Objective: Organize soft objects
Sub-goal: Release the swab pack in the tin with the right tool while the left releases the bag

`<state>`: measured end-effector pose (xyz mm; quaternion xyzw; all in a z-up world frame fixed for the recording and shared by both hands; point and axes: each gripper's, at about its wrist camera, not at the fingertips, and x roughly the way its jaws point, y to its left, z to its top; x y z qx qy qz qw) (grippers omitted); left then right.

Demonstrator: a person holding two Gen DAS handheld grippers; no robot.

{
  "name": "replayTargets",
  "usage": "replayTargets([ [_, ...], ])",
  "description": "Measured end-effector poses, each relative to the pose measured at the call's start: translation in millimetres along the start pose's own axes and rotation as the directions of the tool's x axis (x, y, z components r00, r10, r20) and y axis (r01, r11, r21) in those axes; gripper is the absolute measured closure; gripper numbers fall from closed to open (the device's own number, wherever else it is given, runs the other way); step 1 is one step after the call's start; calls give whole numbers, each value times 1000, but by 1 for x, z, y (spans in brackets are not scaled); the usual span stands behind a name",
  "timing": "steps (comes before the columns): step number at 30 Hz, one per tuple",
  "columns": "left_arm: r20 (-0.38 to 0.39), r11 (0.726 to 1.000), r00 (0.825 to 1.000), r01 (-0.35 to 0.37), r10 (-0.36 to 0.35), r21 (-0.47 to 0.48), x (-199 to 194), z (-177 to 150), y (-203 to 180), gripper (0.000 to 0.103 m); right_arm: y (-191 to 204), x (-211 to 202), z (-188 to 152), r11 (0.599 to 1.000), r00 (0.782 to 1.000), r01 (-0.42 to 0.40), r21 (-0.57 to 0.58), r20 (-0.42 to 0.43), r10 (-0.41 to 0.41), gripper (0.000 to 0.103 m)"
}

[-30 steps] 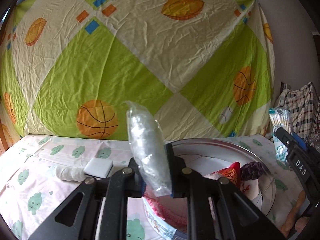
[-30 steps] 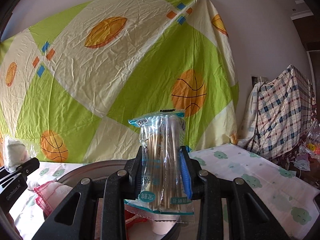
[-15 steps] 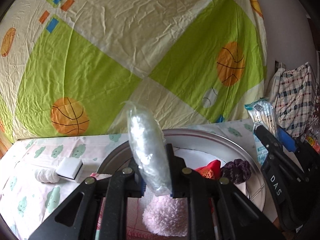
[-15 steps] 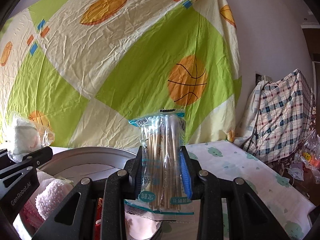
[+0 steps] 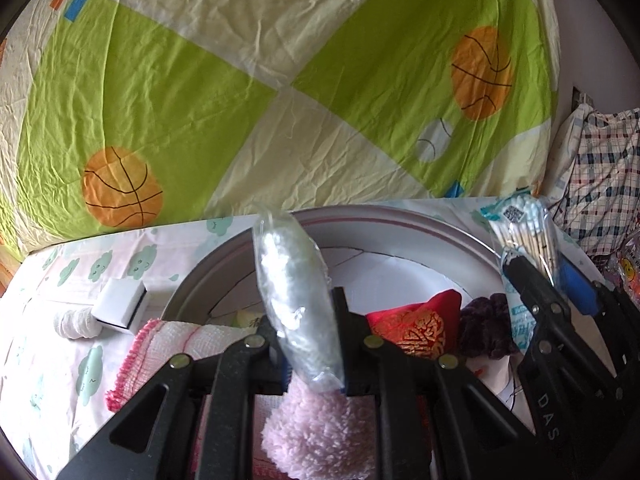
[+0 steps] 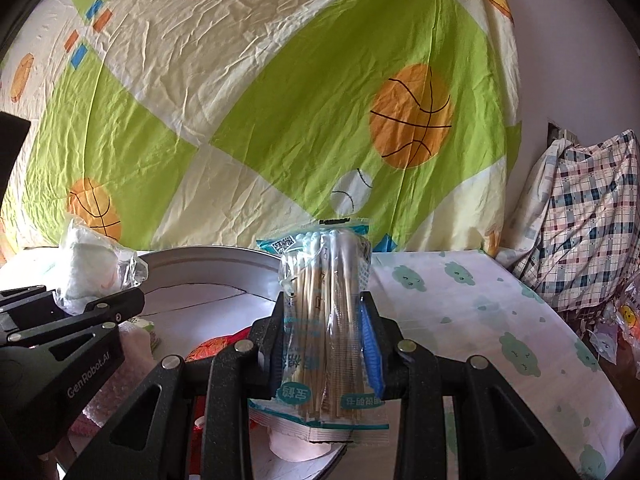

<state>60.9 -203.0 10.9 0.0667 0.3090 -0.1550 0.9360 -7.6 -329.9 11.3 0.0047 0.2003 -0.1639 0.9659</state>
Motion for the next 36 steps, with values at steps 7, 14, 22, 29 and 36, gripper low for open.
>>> replayTargets([
  [7, -49, 1000, 999, -11, 11, -1, 8, 2, 1, 88, 4, 0, 0, 999, 999, -38, -13, -13, 38, 68],
  [14, -92, 1000, 996, -13, 13, -6, 15, 3, 5, 86, 13, 6, 0, 997, 998, -62, -50, -31, 60, 68],
  [22, -109, 996, 992, -75, 70, -41, 15, 4, 15, 24, 9, 16, -1, 991, 989, -133, -30, -62, 131, 53],
  [29, 40, 978, 995, -78, 87, -195, -16, 1, 39, 0, -12, -3, 5, 988, 990, -130, 84, 68, 124, 18],
  [36, 95, 981, 994, -43, 62, -189, -26, 0, 34, 0, -20, -5, 6, 987, 993, -96, 130, 79, 86, 18],
])
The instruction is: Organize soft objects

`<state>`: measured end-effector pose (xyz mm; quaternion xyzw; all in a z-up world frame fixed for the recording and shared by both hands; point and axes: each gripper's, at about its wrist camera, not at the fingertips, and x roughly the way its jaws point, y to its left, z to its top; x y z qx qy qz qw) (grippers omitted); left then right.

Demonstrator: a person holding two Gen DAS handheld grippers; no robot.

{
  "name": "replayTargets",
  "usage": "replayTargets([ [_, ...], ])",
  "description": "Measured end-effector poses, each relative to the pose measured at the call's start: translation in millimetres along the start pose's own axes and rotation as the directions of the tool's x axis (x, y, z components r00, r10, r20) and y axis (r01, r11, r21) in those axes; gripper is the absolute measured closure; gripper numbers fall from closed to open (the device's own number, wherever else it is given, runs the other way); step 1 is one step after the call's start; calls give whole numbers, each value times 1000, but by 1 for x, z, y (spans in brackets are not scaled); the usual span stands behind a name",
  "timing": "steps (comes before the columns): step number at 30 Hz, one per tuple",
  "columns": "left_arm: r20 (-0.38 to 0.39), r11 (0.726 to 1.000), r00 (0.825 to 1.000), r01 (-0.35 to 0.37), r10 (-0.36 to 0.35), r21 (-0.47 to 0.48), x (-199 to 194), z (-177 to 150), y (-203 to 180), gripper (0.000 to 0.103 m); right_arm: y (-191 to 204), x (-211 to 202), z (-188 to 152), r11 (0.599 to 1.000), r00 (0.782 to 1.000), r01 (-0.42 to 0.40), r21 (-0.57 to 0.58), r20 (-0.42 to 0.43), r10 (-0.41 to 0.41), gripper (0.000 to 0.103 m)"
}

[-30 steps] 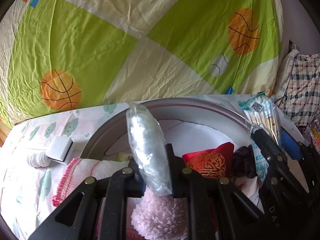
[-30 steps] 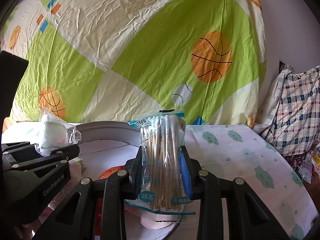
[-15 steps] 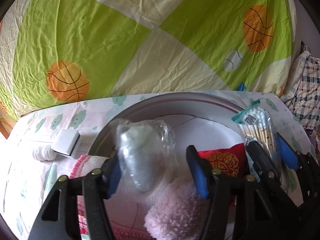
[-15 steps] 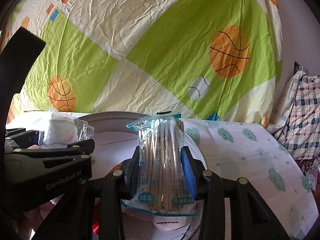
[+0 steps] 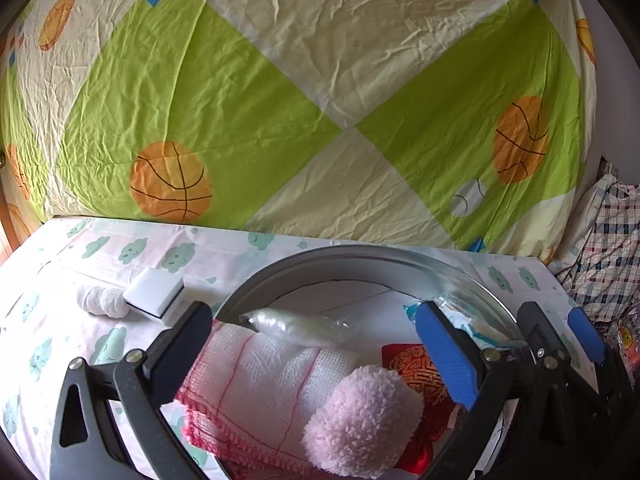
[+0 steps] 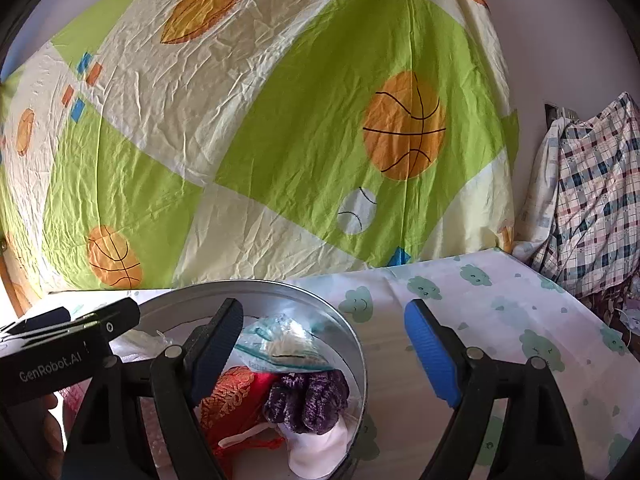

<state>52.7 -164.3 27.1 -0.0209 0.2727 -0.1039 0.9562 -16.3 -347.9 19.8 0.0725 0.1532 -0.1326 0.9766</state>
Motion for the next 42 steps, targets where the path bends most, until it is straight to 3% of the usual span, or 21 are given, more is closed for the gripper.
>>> replayTargets([
  [9, -17, 1000, 1000, 14, -13, 18, 6, -6, -9, 0, -16, -4, 3, 997, 999, 23, 76, 21, -24, 18],
  [16, 5, 999, 1000, -6, 6, 49, 0, -8, -13, 0, -11, -6, 1, 997, 997, 61, 47, 38, -63, 18],
  [21, 80, 997, 997, -20, 14, 72, -12, -15, -14, 0, -14, -13, 1, 994, 992, 87, 70, 81, -93, 18],
  [26, 189, 994, 981, -55, 37, 89, -24, -22, -19, 0, -15, -20, 0, 990, 981, 126, 69, 142, -134, 18],
  [31, 246, 994, 969, -55, 31, 91, -29, -26, -22, 0, -15, -22, 1, 989, 976, 135, 66, 162, -144, 17],
  [42, 268, 995, 963, -34, 8, 93, -33, -33, -21, 0, -17, -32, -3, 984, 959, 157, 87, 226, -173, 17],
])
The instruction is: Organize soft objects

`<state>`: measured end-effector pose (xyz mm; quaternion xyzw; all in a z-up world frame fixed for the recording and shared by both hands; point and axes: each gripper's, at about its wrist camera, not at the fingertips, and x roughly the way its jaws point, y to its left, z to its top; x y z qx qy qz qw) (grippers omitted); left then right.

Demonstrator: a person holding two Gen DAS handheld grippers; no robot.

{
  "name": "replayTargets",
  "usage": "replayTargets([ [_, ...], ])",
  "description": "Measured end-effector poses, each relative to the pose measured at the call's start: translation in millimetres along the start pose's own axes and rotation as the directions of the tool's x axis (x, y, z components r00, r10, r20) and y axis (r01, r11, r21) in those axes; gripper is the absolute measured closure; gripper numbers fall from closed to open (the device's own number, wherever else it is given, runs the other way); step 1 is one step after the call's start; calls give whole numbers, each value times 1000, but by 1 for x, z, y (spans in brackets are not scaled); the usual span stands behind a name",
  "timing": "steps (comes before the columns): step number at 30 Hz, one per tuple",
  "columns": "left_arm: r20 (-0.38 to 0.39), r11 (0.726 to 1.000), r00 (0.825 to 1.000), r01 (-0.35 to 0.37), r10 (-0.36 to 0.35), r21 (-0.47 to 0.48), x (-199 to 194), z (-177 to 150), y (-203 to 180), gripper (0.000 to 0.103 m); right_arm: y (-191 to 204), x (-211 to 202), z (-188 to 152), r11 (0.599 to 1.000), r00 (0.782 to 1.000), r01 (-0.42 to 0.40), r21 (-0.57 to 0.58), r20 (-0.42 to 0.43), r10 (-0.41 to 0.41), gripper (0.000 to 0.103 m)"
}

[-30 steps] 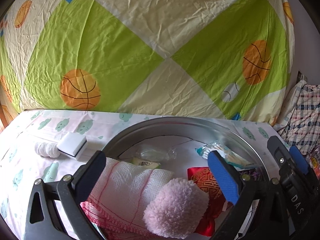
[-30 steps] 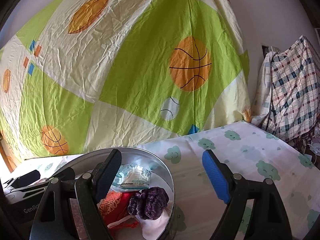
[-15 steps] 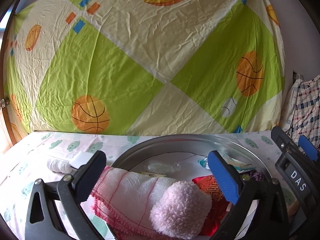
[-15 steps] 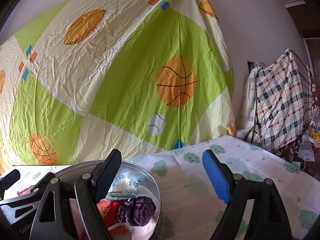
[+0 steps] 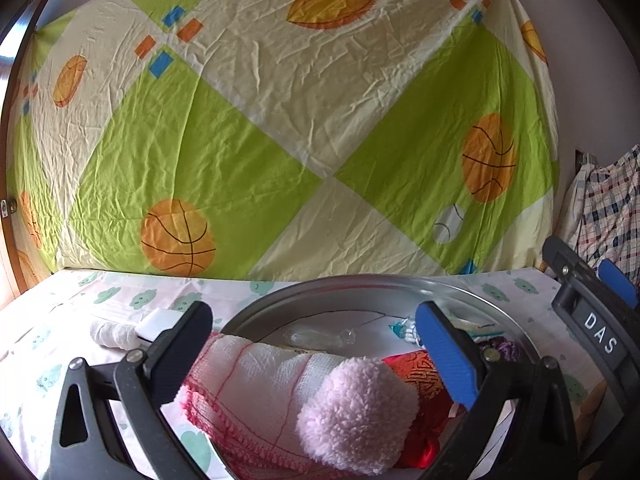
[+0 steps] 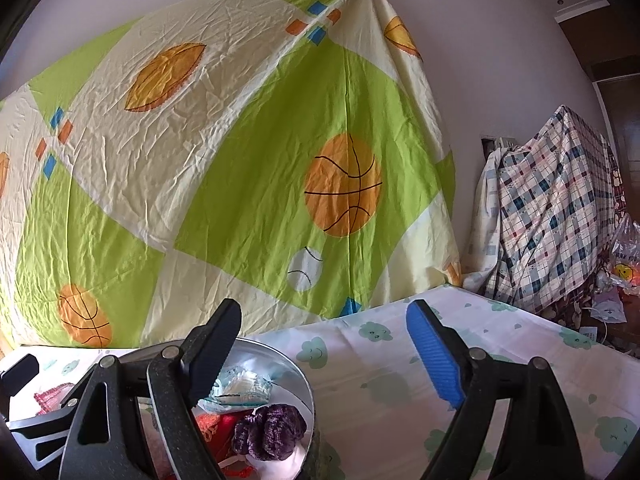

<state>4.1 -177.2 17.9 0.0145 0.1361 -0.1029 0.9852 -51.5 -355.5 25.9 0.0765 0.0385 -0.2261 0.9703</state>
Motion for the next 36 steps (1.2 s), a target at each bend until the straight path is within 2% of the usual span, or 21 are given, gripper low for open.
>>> replayTargets([
  [7, 53, 997, 998, -26, 22, 74, -7, -5, -9, 0, 4, -9, 0, 999, 999, 34, -20, 26, -33, 16],
  [19, 4, 999, 1000, 16, -16, 37, -5, -7, -5, 0, -3, -27, -1, 992, 990, 121, 27, 74, -123, 16],
  [23, -10, 999, 1000, 29, -29, 23, -6, -9, -2, 0, -1, -32, -2, 994, 993, 109, 30, 51, -111, 16],
  [29, -3, 999, 999, 36, -36, 23, -13, -10, 4, 0, 7, -55, -4, 994, 984, 111, 19, 137, -113, 16],
  [33, 8, 999, 999, 36, -37, 41, -20, -11, 7, 0, 7, -66, -6, 995, 986, 86, 52, 138, -92, 16],
  [36, 5, 999, 999, 33, -33, 35, -22, -11, 15, 0, 14, -74, -6, 995, 979, 98, 31, 174, -102, 16],
])
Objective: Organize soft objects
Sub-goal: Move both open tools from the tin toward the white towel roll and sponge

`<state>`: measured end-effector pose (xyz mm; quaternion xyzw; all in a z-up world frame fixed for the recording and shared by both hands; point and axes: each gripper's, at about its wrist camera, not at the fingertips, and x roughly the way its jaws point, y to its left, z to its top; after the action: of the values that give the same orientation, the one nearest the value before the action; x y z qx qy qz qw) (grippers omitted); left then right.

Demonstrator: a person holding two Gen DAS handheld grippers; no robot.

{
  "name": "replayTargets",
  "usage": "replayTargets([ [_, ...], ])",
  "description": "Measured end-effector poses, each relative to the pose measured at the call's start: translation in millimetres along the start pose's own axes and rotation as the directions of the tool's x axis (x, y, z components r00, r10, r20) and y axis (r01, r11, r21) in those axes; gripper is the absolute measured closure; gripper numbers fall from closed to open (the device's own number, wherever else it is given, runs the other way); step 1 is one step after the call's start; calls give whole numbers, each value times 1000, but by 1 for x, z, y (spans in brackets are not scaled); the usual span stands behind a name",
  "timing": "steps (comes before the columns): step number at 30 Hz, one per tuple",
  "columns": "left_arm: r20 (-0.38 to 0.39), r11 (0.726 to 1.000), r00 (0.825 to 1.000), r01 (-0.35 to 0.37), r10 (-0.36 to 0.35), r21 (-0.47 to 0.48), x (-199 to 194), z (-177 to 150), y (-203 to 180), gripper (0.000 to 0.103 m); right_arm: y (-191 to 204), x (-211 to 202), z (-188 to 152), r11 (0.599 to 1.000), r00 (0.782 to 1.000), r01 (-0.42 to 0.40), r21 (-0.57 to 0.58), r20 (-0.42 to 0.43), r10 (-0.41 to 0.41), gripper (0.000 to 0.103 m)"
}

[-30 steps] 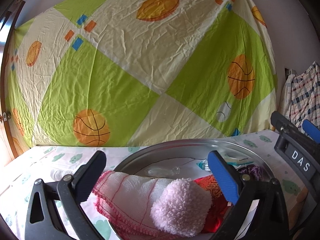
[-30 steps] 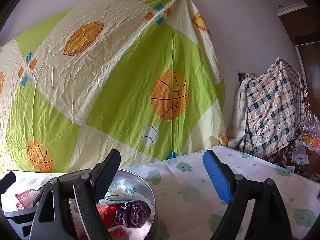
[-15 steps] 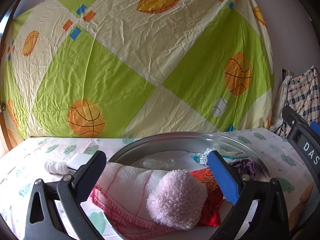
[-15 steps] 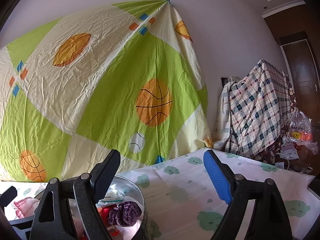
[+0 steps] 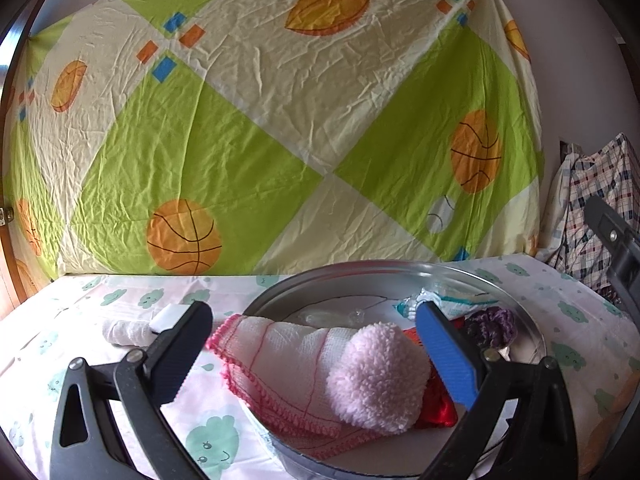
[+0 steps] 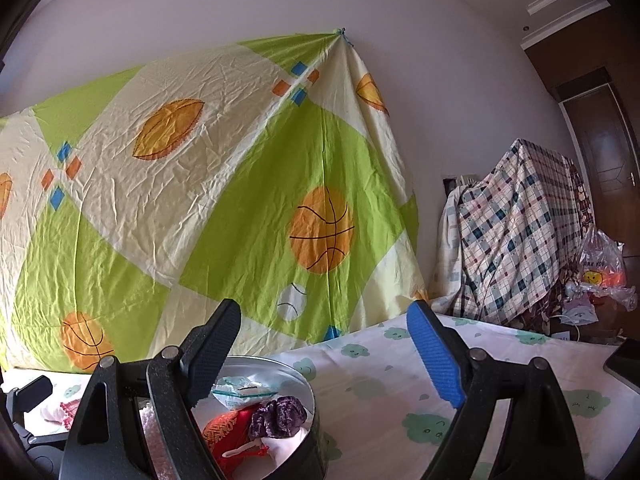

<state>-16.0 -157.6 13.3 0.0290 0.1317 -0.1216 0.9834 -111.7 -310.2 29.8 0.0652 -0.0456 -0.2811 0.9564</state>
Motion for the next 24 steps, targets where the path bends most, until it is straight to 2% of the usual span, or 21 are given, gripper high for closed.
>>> replayTargets([
  [3, -9, 1000, 1000, -5, 5, -18, 0, -1, 9, 0, 4, -5, -1, 1000, 1000, -7, 6, 7, 7, 16],
  [9, -13, 999, 1000, -27, 26, -20, -2, -3, 26, 0, 17, -10, -5, 999, 998, -42, 25, -38, 43, 16],
  [24, -27, 994, 995, -95, 94, -50, 1, -6, 84, 0, 86, -30, -18, 990, 988, -142, -17, -61, 141, 16],
])
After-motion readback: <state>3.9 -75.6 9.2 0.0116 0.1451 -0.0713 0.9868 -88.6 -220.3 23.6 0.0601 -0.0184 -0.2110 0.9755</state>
